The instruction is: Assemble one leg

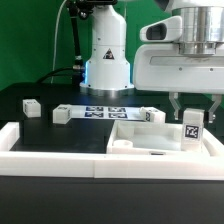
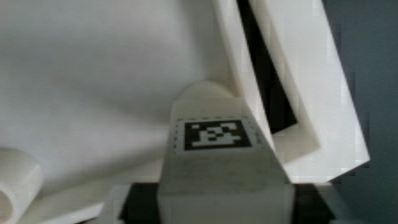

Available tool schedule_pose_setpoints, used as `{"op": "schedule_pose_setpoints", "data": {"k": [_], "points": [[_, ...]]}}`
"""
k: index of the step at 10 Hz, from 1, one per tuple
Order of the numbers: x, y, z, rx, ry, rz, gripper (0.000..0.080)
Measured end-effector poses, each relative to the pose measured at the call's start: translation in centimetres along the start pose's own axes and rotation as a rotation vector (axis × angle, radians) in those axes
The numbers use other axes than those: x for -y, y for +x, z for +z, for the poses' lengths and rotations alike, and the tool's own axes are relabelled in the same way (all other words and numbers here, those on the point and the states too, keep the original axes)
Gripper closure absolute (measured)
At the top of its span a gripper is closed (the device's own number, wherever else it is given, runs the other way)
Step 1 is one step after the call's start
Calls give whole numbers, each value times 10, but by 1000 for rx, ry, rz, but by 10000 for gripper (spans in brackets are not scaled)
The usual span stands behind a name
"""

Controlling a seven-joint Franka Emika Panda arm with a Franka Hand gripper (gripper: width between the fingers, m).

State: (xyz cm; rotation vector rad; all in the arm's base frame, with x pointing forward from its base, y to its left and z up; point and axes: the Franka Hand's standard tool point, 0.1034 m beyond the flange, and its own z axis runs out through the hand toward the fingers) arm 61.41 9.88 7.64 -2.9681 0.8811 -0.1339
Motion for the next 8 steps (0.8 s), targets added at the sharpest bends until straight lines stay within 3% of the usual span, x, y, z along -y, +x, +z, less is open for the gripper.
{"op": "schedule_pose_setpoints", "data": {"k": [3, 5, 8], "points": [[-11, 6, 0, -14, -21, 128, 498], [-10, 6, 0, -14, -20, 122, 224], [-10, 5, 0, -14, -20, 122, 153]]}}
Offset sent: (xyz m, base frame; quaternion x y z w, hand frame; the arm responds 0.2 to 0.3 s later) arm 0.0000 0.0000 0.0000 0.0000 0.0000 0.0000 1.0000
